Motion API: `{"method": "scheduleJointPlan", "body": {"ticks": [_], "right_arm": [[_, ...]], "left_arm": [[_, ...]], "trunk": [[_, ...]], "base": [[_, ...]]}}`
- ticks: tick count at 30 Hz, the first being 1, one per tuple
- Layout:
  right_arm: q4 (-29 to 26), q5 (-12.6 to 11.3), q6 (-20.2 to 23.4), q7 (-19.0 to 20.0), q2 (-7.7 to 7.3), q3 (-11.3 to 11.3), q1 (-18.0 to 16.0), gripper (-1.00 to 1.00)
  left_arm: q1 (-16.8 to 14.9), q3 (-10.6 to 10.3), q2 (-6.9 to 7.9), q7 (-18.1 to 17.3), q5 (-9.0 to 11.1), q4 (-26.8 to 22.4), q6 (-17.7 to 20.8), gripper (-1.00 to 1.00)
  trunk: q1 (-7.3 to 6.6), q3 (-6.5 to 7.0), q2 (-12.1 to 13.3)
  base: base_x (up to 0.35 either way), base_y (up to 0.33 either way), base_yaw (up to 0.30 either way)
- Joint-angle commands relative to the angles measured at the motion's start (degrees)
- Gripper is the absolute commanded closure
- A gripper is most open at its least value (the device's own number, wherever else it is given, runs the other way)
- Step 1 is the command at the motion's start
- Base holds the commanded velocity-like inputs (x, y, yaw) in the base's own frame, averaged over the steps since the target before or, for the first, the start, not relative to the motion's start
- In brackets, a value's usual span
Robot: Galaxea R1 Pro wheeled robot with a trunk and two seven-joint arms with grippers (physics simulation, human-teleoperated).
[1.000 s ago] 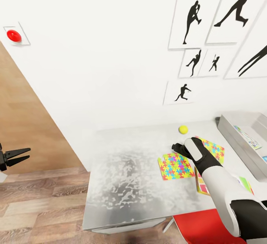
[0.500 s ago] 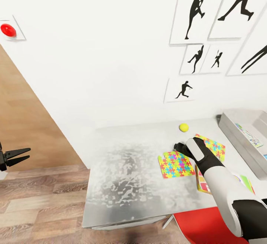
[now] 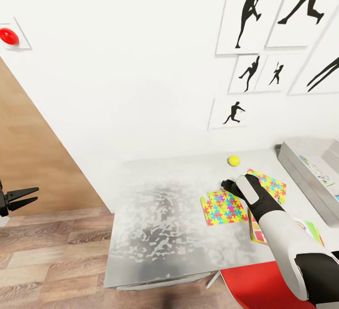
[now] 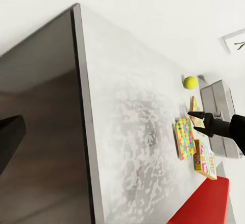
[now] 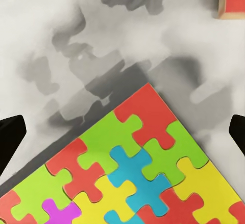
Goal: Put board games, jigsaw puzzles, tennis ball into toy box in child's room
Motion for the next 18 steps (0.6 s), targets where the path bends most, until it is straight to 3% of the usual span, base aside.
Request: {"method": "scheduleJointPlan", "body": {"ticks": [1,18], "right_arm": [[-0.1,-0.6,0.1,-0.5,-0.08,0.4,0.0,-1.0],[2.0,-0.5,0.0,1.1,-0.12,0.4,0.0,-1.0]], "left_arm": [[-0.1,0.1,-0.01,-0.4,-0.4,0.0,0.6,-1.0],[-0.1,0.1,-0.1,-0.4,-0.4,0.0,0.6,-1.0]], "trunk": [[0.03,-0.17,-0.1],[0.03,-1.49,-0.1]], "base": [[0.0,0.0,0.0],[-0.02,0.01,0.0]]}}
